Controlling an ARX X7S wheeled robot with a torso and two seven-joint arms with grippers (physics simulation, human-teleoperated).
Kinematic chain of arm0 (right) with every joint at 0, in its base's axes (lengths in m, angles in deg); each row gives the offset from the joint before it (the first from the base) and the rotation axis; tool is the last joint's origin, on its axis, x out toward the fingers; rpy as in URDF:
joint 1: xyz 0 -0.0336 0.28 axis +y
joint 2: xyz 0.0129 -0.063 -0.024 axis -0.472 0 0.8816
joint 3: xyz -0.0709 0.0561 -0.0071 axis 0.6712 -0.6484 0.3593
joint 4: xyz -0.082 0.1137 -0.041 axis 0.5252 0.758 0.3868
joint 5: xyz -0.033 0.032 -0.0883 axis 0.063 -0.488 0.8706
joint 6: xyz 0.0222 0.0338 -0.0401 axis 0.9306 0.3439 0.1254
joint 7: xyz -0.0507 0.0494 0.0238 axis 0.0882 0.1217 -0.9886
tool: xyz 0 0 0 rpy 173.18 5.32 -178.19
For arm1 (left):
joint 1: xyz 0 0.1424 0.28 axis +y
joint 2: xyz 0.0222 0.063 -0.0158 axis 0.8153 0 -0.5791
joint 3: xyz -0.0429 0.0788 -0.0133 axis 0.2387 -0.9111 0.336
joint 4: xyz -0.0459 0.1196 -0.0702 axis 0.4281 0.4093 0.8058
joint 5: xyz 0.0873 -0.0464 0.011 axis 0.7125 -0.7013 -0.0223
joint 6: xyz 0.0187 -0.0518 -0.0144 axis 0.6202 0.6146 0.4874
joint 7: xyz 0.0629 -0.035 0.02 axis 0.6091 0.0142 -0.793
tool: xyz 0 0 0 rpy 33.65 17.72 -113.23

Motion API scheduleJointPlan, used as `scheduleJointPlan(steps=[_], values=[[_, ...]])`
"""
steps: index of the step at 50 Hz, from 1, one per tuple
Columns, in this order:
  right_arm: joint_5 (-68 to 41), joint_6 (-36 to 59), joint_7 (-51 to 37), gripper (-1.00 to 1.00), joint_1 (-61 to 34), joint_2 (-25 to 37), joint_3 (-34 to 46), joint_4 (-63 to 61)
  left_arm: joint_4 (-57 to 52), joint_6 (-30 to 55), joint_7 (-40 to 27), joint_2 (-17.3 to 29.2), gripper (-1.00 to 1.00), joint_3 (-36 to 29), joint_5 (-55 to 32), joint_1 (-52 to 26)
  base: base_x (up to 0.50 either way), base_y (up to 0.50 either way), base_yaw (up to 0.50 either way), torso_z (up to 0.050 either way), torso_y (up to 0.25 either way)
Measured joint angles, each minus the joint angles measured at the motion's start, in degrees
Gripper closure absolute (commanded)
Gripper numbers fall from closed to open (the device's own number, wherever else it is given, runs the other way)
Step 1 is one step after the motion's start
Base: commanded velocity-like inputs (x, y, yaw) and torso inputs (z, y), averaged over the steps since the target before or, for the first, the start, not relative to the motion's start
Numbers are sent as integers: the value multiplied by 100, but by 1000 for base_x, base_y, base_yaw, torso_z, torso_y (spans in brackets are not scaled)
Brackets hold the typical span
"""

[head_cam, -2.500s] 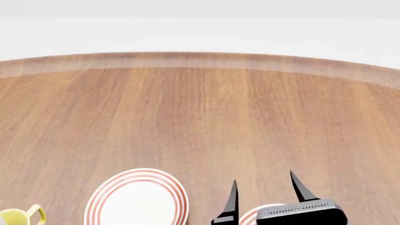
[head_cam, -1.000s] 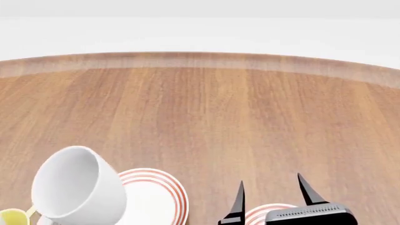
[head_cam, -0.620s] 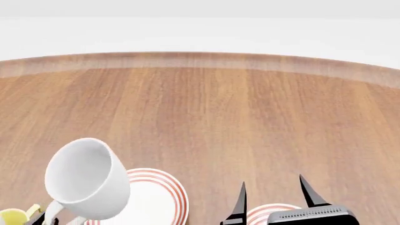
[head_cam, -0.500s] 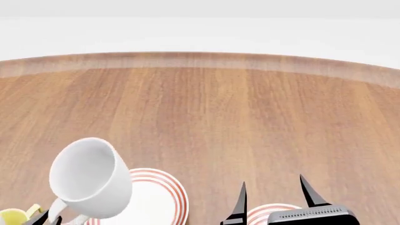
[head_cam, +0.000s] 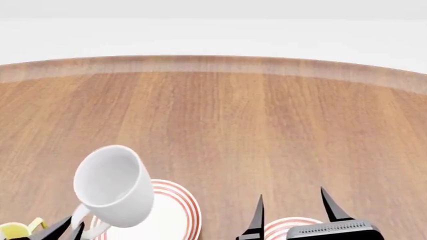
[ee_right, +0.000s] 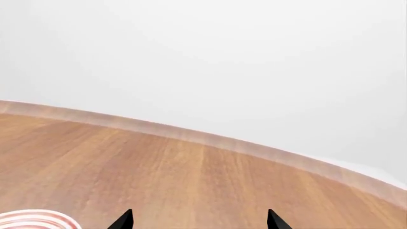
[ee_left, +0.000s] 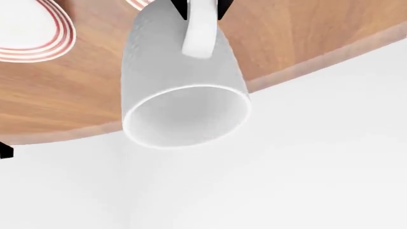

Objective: Put the white mug on the left plate.

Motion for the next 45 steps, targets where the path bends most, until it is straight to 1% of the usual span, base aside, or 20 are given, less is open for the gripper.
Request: scheduleJointPlan(steps=[24,45], values=[[-35,-32,-23,-100,0,31,4,20,1408,58,111,-664,100,-156,153,-673,0,0,0,1,0],[-63,-90,-39,-100,19,48,16,51,1923,82,-10,-976,100,-195,244,-904,0,0,0,0,0]])
